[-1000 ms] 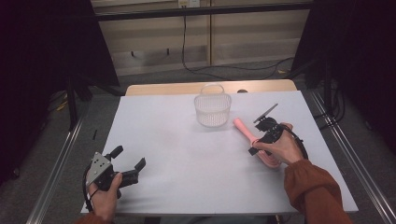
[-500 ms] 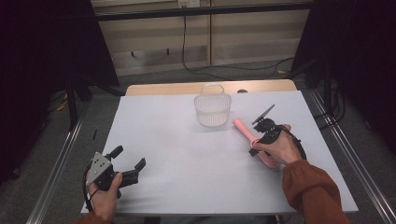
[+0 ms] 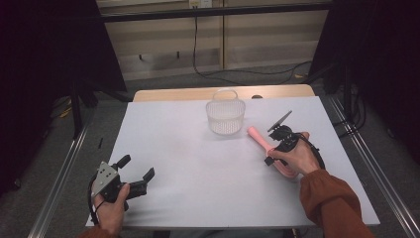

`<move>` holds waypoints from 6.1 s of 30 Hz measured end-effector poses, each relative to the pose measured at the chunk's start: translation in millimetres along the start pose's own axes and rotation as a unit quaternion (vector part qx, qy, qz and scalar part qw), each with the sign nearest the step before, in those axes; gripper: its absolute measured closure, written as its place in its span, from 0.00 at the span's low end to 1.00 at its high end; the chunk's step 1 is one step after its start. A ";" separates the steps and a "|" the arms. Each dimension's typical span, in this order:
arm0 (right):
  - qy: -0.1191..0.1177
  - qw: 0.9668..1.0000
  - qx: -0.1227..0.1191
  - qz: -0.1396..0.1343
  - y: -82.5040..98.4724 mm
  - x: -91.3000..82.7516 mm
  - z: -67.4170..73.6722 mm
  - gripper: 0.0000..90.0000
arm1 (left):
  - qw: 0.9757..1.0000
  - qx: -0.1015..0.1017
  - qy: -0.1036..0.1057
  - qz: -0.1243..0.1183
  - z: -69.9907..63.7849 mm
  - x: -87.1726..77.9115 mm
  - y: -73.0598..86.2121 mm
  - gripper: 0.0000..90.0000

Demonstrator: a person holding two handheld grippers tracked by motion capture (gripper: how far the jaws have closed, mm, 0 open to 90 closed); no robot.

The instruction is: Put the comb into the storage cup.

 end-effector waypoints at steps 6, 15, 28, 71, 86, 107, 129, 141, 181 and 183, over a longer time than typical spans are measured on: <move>0.002 1.000 0.000 -0.004 0.4 -2.7 -0.3 0.21 | 1.000 -0.001 -0.001 0.000 0.0 0.2 0.1 0.03; 0.004 1.000 0.001 -0.012 1.2 -8.7 -2.9 0.21 | 1.000 -0.003 -0.002 -0.003 -0.2 0.9 0.0 0.03; 0.017 0.999 -0.007 -0.029 0.6 -14.6 -4.1 0.22 | 1.000 0.000 -0.002 0.000 0.2 0.1 0.1 0.03; 0.040 0.999 -0.016 0.013 3.3 0.2 -4.5 0.21 | 1.000 -0.003 -0.001 0.001 0.4 0.1 0.4 0.03; 0.033 0.999 -0.011 -0.018 2.7 -8.8 -9.0 0.22 | 1.000 -0.005 -0.002 0.001 0.2 0.8 0.7 0.03; 0.025 0.999 -0.003 -0.042 2.6 -20.1 -10.9 0.22 | 1.000 -0.003 -0.002 0.003 -0.1 0.8 0.8 0.03; 0.022 0.999 -0.028 -0.014 7.8 -3.2 -9.3 0.22 | 1.000 -0.003 -0.001 0.005 -0.2 0.6 1.1 0.03; 0.021 0.999 -0.047 -0.004 8.9 -5.0 -8.4 0.17 | 1.000 -0.003 -0.002 0.007 0.0 0.6 1.3 0.03; 0.041 0.998 -0.024 -0.029 8.7 -24.5 -10.2 0.21 | 1.000 -0.001 -0.001 0.011 0.3 0.9 1.8 0.03; 0.040 0.998 -0.023 -0.034 8.6 -26.0 -11.0 0.21 | 1.000 0.000 -0.001 0.011 0.4 0.8 1.7 0.03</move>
Point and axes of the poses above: each handheld gripper's, and its own axes: x roughly forward along the jaws, y roughly out of its underside, z roughly to its left, the point moved 6 cm from there along x, roughly forward along the jaws, and after that the axes turned 15 degrees about y, right-handed, at the moved point
